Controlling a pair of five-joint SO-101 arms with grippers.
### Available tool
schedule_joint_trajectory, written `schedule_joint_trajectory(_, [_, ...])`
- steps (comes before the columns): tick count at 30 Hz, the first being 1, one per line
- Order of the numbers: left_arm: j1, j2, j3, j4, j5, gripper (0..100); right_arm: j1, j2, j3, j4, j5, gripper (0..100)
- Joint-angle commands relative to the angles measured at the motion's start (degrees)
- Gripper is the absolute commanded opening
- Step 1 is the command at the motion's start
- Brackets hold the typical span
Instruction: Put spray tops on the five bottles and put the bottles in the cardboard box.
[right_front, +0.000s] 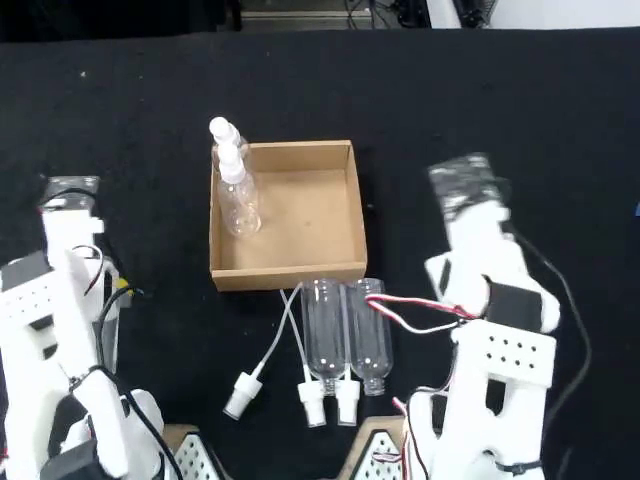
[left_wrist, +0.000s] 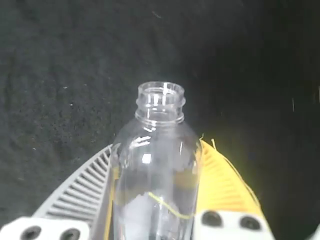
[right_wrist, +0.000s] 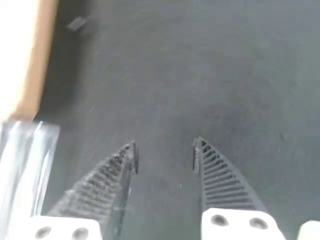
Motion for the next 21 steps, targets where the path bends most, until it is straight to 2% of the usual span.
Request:
schedule_joint_trajectory(1, [1.01, -3.78, 1.54, -5.45, 12.92, 4, -7.03, -1.71, -7.87, 10.11, 10.73, 17.3])
schedule_joint_trajectory(5, [0.75, -5.71, 1.80, -5.63, 18.81, 4, -18.02, -1.27, -12.18, 18.81, 15.21, 17.3])
schedule_joint_trajectory(11, [0.75, -7.82, 1.80, -5.63, 19.96, 4, -42.90, -1.27, -11.47, 26.29, 14.86, 17.3])
schedule_joint_trajectory(15, [0.75, -7.47, 1.89, -5.63, 20.04, 4, -54.86, -1.27, -6.99, 22.07, 9.58, 17.3])
schedule_joint_trajectory(21, [0.75, -8.09, 3.82, -9.14, 20.13, 4, -64.26, -1.27, 0.13, 12.22, 4.84, 17.4])
